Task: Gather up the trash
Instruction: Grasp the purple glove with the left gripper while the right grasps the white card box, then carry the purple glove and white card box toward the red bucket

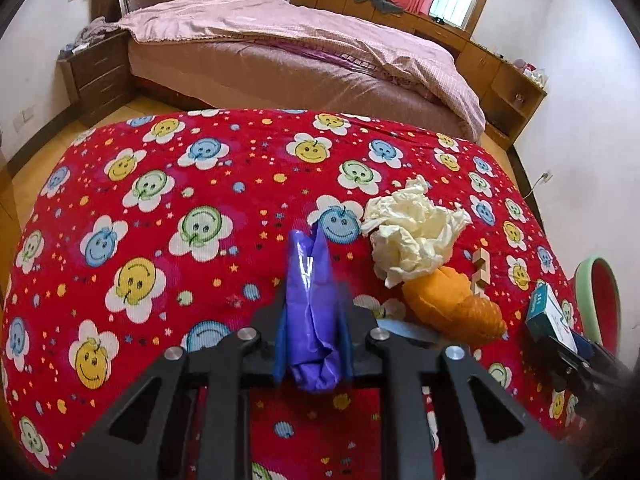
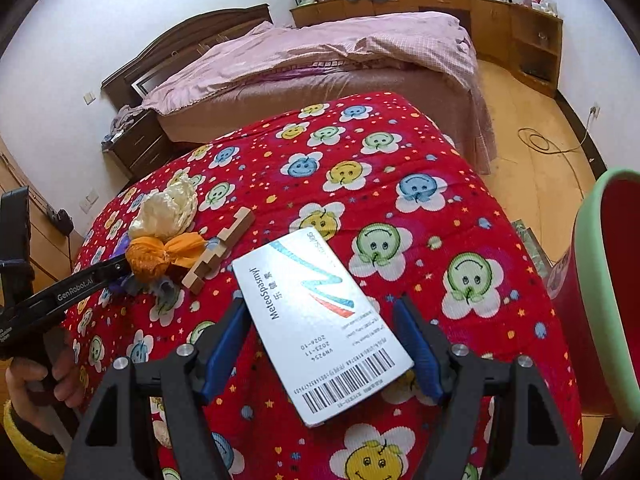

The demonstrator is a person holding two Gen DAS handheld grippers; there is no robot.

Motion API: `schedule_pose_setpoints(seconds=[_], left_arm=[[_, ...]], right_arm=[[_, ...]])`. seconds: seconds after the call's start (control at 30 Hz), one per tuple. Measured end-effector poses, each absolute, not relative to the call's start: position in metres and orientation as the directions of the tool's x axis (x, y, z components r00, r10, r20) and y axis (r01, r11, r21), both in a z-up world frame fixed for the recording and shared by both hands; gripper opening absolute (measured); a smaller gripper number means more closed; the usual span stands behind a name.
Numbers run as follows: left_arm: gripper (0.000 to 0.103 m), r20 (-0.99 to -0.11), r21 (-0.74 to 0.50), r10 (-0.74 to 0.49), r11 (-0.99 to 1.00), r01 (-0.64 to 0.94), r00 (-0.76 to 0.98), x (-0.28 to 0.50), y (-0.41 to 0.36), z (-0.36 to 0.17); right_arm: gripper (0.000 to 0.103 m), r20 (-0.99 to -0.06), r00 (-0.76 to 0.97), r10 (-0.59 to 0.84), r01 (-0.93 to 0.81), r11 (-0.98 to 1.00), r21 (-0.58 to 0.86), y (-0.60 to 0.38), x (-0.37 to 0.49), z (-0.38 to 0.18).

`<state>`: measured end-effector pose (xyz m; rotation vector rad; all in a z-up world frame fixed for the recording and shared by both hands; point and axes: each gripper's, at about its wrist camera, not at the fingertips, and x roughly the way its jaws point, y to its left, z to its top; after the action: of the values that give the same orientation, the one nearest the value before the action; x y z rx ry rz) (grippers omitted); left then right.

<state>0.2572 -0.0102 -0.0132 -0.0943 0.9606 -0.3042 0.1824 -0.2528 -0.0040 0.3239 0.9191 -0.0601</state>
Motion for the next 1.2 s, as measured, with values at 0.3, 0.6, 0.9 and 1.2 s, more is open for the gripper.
schedule_pose_setpoints(seconds=[0.3,0.6,0.9,1.2], left_arm=[[0.019,-0.756,-0.271,-0.319,0.947,0.170,0.571,0.228,0.008,0.006],[0.019,-0.710,-0.314,-0.358,0.932,0.182,0.606,0.183,0.010,0.037],[0.019,-0.662,-0.332,-0.419,0.907,0.258,0.621,0.140,-0.010,0.069],[0.019,-0.635,-0.325,-0.459,0.889,0.323,0.622,0.112,-0.027,0.087]], right_arm=[[0.075,-0.762,0.632,0.137,0.182,0.930,0.318,-0.254,0.167,0.002],[0.075,-0.714,0.683,0.156,0.164,0.919,0.359,-0.252,0.134,0.029],[0.075,-0.658,0.738,0.151,0.167,0.904,0.394,-0.262,0.094,0.058],[0.075,-0.621,0.773,0.126,0.180,0.896,0.406,-0.275,0.062,0.079]])
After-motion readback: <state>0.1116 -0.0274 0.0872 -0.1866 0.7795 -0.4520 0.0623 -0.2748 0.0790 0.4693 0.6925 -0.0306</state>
